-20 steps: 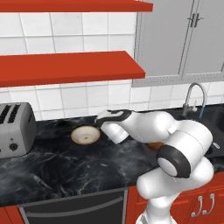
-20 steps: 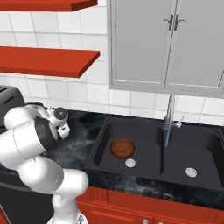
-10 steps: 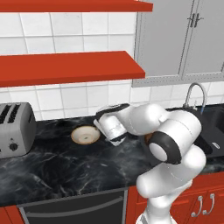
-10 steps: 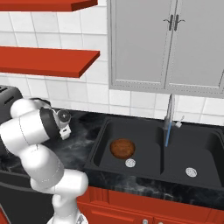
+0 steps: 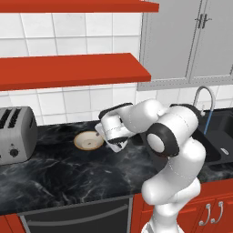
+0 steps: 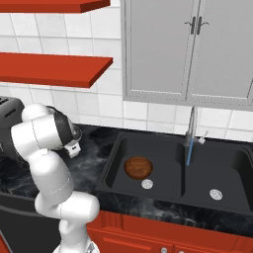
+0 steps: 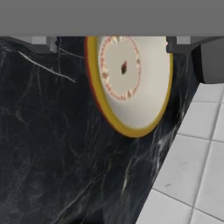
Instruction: Rinse each bowl for a few seconds and place them down in the sink or on the counter.
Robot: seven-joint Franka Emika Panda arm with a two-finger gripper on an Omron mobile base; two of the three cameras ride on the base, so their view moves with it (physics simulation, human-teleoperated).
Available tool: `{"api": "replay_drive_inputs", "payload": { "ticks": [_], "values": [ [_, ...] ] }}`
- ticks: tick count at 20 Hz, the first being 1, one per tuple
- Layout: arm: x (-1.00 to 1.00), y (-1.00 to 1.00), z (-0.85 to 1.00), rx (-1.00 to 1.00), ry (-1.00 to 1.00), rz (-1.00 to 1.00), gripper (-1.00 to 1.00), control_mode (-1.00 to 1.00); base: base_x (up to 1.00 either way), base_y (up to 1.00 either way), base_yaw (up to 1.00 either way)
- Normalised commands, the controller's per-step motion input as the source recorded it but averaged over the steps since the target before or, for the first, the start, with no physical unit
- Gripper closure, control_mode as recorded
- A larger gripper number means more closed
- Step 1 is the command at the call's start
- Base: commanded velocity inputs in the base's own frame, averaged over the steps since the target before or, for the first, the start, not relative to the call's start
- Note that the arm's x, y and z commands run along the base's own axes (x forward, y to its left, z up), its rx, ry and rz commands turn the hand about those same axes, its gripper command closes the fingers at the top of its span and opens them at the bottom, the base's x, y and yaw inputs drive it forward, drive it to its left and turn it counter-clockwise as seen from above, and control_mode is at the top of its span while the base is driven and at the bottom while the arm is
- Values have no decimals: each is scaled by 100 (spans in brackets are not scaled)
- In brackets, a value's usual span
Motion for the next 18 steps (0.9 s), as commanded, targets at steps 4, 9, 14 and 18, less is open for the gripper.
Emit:
{"api": "replay_drive_inputs", "payload": {
  "ticks": [4, 9, 14, 18],
  "values": [
    [25, 8, -25, 4, 1, 0, -100, -100, 0, 0, 0],
    [27, 9, -27, 5, 1, 0, -100, -100, 0, 0, 0],
    [30, 11, -22, 4, 1, 0, -100, -100, 0, 0, 0],
    [24, 14, -26, 4, 0, 0, -100, -100, 0, 0, 0]
  ]
}}
